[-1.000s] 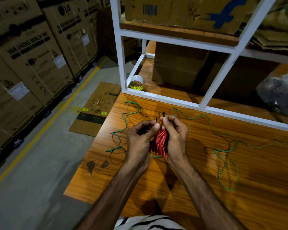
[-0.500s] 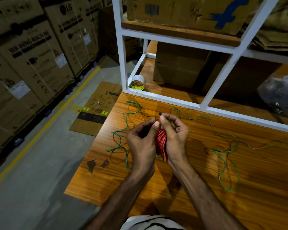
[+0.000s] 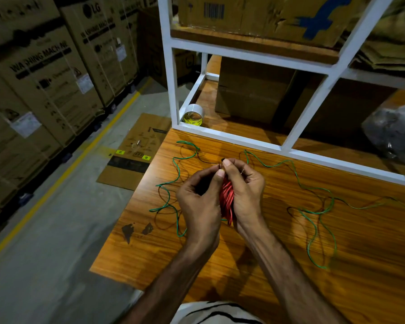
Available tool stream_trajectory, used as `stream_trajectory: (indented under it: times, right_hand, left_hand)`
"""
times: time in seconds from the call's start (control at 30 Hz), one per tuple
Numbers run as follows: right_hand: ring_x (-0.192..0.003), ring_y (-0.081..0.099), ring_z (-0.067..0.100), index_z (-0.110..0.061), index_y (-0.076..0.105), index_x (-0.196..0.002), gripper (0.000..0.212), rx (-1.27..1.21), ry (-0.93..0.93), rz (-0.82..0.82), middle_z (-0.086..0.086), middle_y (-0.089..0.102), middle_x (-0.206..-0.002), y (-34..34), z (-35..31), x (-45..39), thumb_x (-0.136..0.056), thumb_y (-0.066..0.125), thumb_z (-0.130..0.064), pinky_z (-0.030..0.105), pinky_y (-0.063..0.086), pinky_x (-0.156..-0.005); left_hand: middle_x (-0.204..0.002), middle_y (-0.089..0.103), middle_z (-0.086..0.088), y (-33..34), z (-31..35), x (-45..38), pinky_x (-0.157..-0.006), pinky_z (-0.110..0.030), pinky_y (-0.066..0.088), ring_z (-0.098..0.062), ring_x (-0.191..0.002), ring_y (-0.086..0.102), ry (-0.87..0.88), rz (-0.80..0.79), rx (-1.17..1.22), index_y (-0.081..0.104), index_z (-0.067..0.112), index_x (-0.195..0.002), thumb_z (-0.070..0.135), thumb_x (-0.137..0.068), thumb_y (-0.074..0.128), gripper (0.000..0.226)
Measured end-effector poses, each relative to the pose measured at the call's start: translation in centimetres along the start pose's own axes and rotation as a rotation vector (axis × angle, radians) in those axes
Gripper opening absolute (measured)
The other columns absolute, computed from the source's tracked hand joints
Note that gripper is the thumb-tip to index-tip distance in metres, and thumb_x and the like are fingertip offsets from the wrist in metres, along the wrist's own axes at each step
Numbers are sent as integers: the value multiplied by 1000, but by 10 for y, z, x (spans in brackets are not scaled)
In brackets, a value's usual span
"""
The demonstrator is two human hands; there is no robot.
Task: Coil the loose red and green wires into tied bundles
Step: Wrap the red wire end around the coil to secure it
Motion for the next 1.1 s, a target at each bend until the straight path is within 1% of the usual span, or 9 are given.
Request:
stream_trajectory:
  times: [0.1, 0.3, 0.43, 0.53, 0.63, 0.73, 0.87, 0.97, 1.1]
  right_hand:
    - [-93, 63, 27, -20, 80, -89, 14, -17, 37, -19, 7, 72, -90, 3, 3, -1, -83, 79, -33, 49, 49, -90]
    - [-91, 63, 22, -20, 78, -89, 8, 10, 40, -58, 6, 72, -90, 5, 1, -1, -91, 72, -24, 42, 49, -87]
    - [-89, 64, 20, -19, 78, -89, 10, 29, 21, -72, 6, 72, -90, 9, -3, 1, -93, 70, -24, 38, 51, -84]
    - [-87, 64, 18, -20, 79, -87, 12, 31, 13, -68, 4, 73, -88, 10, -4, 1, -93, 69, -26, 36, 51, -82]
    - [-90, 64, 22, -20, 79, -90, 14, 51, -8, -68, 6, 73, -90, 9, -5, 1, -91, 72, -33, 43, 50, -85]
    - [-88, 64, 20, -21, 79, -90, 13, 73, -31, -64, 3, 73, -88, 8, -8, 2, -93, 70, -31, 46, 50, -85]
    - [-88, 63, 23, -21, 79, -91, 16, 93, -67, -63, 1, 72, -87, 9, -12, 3, -94, 69, -33, 65, 52, -89]
    - [-86, 63, 20, -20, 78, -89, 16, 108, -80, -48, 0, 72, -85, 9, -14, 6, -97, 66, -28, 62, 53, -86]
    - [-88, 63, 27, -18, 77, -92, 19, 109, -87, -48, 7, 72, -89, 9, -13, 7, -94, 70, -35, 66, 52, -89]
  left_hand:
    - [-92, 79, -12, -2, 0, -1, -80, -28, 58, -18, -87, 74, 0, 19, 2, 77, 4, -95, -6, -86, 74, 14]
    - [-93, 79, -12, -1, 2, 1, -80, -27, 58, -18, -89, 75, -3, 15, 6, 77, 3, -97, -6, -88, 73, 14]
    - [-92, 79, -10, 0, 4, 2, -78, -24, 58, -16, -87, 75, -6, 14, 13, 77, 3, -97, -6, -88, 72, 14]
    - [-92, 79, -10, 0, 6, 1, -79, -27, 58, -16, -87, 75, 9, 12, -5, 78, 6, -96, -7, -88, 72, 16]
    - [-95, 79, -10, 0, 10, 2, -83, -30, 59, -18, -91, 75, 32, -11, -28, 78, 6, -98, -7, -89, 71, 18]
    - [-98, 79, -9, -2, 12, 1, -90, -42, 59, -25, -98, 75, 75, -38, -91, 79, 8, -101, -2, -89, 73, 17]
    - [-98, 79, -7, -3, 15, -1, -93, -54, 57, -29, -98, 74, 126, -47, -147, 80, 12, -101, 2, -88, 76, 17]
    - [-98, 79, -6, -3, 16, 0, -93, -57, 57, -29, -98, 74, 133, -56, -154, 81, 15, -101, 4, -88, 77, 17]
    - [-98, 79, -7, -4, 17, 0, -91, -58, 57, -30, -97, 74, 159, -62, -181, 81, 19, -102, 9, -88, 77, 18]
Point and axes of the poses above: each hand's wrist, its own x-axis away from the middle knuckle, its own y-axis out of the palm, z = x × y, the point moved 8 cm from there along -x, towards the middle knuckle
